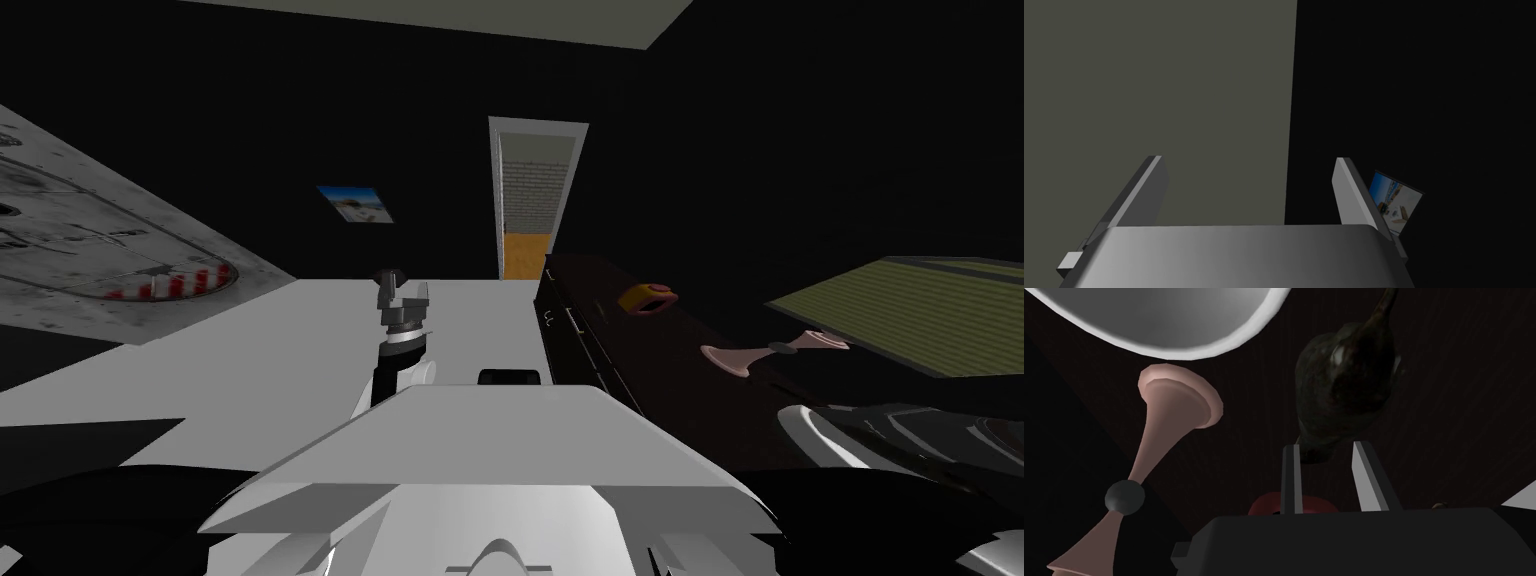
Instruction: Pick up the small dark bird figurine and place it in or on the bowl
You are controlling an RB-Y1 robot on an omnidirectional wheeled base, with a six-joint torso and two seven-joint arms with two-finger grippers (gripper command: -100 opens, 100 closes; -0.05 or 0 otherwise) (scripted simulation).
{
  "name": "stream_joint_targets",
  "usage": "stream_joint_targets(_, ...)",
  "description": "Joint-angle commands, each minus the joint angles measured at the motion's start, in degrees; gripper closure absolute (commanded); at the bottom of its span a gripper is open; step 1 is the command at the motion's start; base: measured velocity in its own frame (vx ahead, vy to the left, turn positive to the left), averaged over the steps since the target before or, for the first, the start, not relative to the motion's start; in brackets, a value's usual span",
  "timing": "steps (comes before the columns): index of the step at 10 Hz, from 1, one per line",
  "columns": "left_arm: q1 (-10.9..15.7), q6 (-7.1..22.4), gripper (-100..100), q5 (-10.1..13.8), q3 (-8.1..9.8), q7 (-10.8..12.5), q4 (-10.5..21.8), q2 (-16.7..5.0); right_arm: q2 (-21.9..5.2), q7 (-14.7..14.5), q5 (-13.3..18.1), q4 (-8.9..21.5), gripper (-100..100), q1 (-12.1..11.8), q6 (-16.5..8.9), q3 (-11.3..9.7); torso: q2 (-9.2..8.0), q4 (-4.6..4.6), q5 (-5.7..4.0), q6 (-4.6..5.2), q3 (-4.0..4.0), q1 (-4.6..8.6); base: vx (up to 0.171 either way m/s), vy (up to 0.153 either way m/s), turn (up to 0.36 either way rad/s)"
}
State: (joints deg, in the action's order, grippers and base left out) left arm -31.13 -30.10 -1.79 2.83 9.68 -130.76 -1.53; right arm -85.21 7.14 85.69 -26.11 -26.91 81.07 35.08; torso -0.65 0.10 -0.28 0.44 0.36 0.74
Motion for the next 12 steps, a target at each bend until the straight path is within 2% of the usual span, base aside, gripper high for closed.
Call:
stream_joint_targets(1, 0.0, 0.0, 0, 0.0, 0.00, 0.0, 0.0, 0.0, -1.0, 0.5, 1.1, 2.0, 100, 2.0, 0.5, -1.4, 0.00, 0.00, 0.00, 0.00, 0.00, 0.00, -0.140, -0.089, 0.064)
stream_joint_targets(2, 0.0, 0.0, 0, 0.0, 0.00, 0.0, 0.0, 0.0, -2.0, 1.4, 2.2, 3.4, 100, 3.6, 0.9, -2.6, 0.09, -0.02, 0.01, 0.02, -0.05, -0.06, -0.166, -0.150, 0.095)
stream_joint_targets(5, 0.0, 0.0, 0, 0.0, 0.01, 0.0, 0.0, 0.0, -3.6, 2.6, 4.0, 5.8, 100, 6.3, 1.2, -5.0, -0.03, 0.01, -0.03, 0.05, 0.02, 0.21, -0.172, -0.177, 0.064)
stream_joint_targets(7, 0.0, 0.0, 0, 0.0, 0.01, 0.0, 0.0, 0.0, -3.8, 2.8, 4.2, 6.1, 100, 6.7, 1.2, -5.3, 0.13, -0.02, -0.09, 0.07, -0.07, 0.46, -0.097, -0.172, 0.013)
stream_joint_targets(8, 0.0, 0.0, 0, 0.0, 0.01, 0.0, 0.0, 0.0, -3.7, 3.3, 4.0, 5.2, 100, 5.8, 1.1, -4.7, 0.35, -0.06, -0.09, 0.04, -0.19, 0.21, -0.017, -0.044, -0.005)
stream_joint_targets(9, 0.0, 0.0, 0, 0.0, 0.00, 0.0, 0.0, 0.0, -3.7, 3.2, 4.1, 5.4, -100, 5.9, 1.1, -4.9, 0.56, -0.12, -0.03, -0.01, -0.31, -0.12, -0.007, -0.012, -0.003)
stream_joint_targets(12, 0.0, 0.0, 0, 0.0, 0.00, 0.0, 0.0, 0.0, -3.7, 3.2, 4.1, 5.4, -100, 5.9, 1.1, -4.9, 0.76, -0.17, 0.07, -0.04, -0.44, -0.42, -0.001, -0.002, 0.000)
